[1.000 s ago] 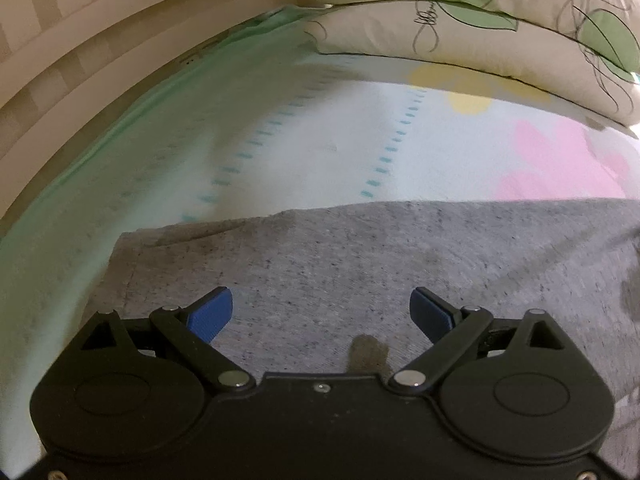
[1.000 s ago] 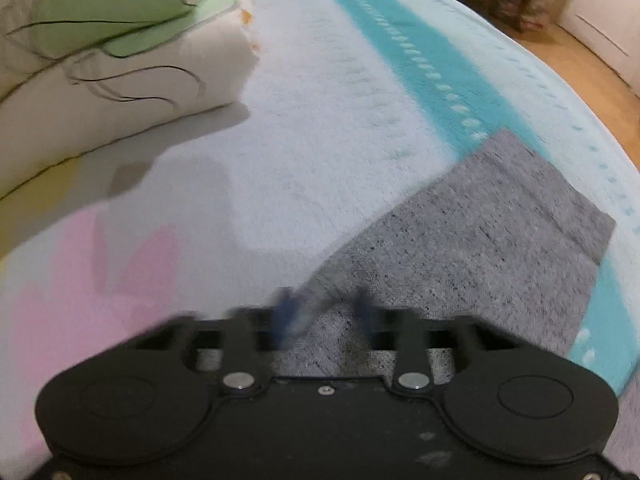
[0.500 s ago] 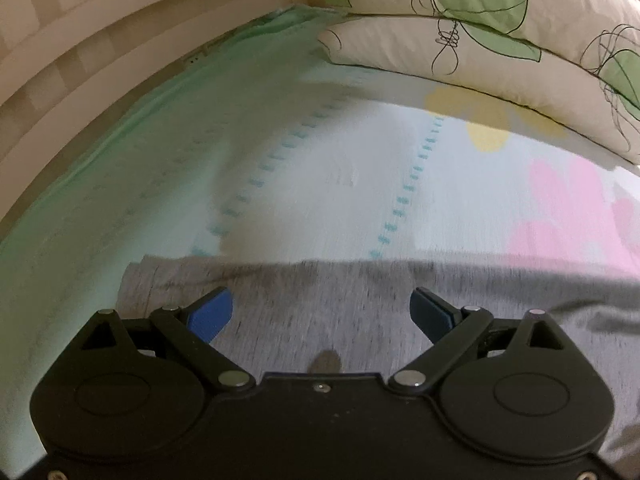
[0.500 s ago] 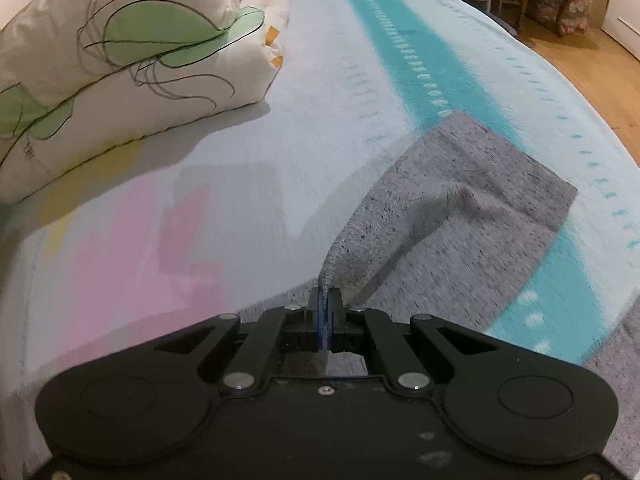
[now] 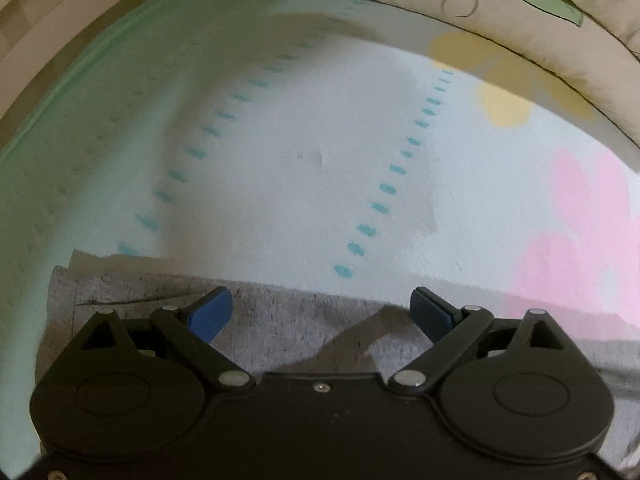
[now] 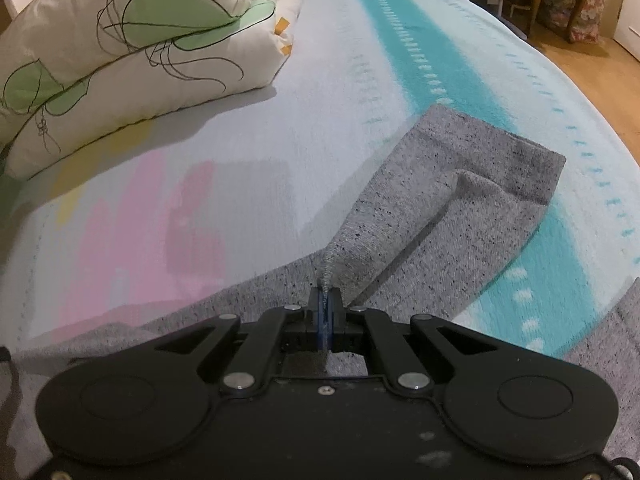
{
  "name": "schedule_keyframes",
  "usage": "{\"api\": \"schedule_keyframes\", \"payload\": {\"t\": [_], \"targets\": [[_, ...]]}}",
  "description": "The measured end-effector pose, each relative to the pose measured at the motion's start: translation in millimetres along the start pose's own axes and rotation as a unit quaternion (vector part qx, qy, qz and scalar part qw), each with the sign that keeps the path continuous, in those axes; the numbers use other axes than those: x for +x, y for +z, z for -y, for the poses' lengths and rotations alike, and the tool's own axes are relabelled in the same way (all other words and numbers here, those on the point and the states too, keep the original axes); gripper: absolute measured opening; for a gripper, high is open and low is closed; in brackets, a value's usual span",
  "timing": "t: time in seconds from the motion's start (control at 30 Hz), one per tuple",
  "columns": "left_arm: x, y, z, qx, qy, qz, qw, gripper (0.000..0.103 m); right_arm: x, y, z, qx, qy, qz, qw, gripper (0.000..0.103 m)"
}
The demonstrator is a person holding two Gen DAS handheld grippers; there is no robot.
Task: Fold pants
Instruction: 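Close the left gripper on the pants waistband while the right gripper holds the hem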
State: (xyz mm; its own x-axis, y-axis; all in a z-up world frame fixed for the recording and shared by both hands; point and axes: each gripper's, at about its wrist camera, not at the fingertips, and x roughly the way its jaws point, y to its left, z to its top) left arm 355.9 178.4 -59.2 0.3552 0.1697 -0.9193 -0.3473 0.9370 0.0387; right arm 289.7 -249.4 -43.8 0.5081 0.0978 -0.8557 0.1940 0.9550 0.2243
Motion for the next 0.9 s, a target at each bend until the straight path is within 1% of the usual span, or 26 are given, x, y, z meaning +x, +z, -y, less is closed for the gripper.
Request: {"api": "schedule_keyframes", "payload": {"t": [0.07, 0.2, 0.3, 0.37, 0.4, 0.47, 0.5, 0.53, 0.57, 0.6, 0.63, 0.67, 0.77, 0.9], "targets": [[3, 3, 1, -0.003, 0.008, 0.000, 1.0000, 0.096, -1, -2, 0, -0.004, 0.000, 0.000, 1.000, 0.001], [6, 12, 2, -0.020, 0.008, 0.001, 0.9998, 0.096, -1, -3, 2, -0.004, 0.002, 0.000, 1.000, 0.002], [13, 15, 7, -0.016, 0.008, -0.013, 0.9997, 0.095, 0, -5, 3, 0.000, 0.004, -0.002, 1.000, 0.002], [18, 13, 12, -0.008, 0.009, -0.029, 0.9995, 0.087, -1, -5, 4, 0.000, 0.006, -0.001, 1.000, 0.002], [20, 10, 13, -0.008, 0.011, -0.036, 0.9993, 0.080, -1, -5, 4, 0.000, 0.007, 0.000, 1.000, 0.002], [21, 5, 13, -0.010, 0.014, -0.045, 0.9988, 0.079, -3, -5, 5, 0.001, 0.011, 0.002, 1.000, 0.002], [21, 2, 12, -0.010, 0.009, -0.049, 0.9987, 0.072, -4, -5, 6, 0.002, 0.012, 0.004, 1.000, 0.002], [21, -1, 11, -0.008, 0.004, -0.053, 0.9985, 0.062, -5, -5, 7, 0.004, 0.013, 0.004, 1.000, 0.002], [19, -3, 11, -0.005, 0.004, -0.053, 0.9986, 0.056, -6, -5, 8, 0.006, 0.015, 0.005, 1.000, 0.002], [16, -6, 10, -0.004, 0.011, -0.046, 0.9989, 0.039, -7, -6, 9, 0.007, 0.017, 0.005, 1.000, 0.002], [12, -8, 8, -0.004, 0.018, -0.038, 0.9991, 0.017, -8, -7, 9, 0.007, 0.018, 0.006, 1.000, 0.002], [7, -10, 5, -0.006, 0.007, -0.034, 0.9994, 0.007, -10, -7, 10, 0.008, 0.020, 0.006, 1.000, 0.002], [-11, -17, -6, -0.024, -0.013, -0.024, 0.9993, 0.003, -19, -10, 14, 0.011, 0.024, 0.008, 1.000, 0.002], [-48, -32, -12, -0.021, -0.018, 0.008, 0.9996, 0.003, -40, -15, 23, 0.017, 0.035, 0.016, 0.999, 0.002]]}}
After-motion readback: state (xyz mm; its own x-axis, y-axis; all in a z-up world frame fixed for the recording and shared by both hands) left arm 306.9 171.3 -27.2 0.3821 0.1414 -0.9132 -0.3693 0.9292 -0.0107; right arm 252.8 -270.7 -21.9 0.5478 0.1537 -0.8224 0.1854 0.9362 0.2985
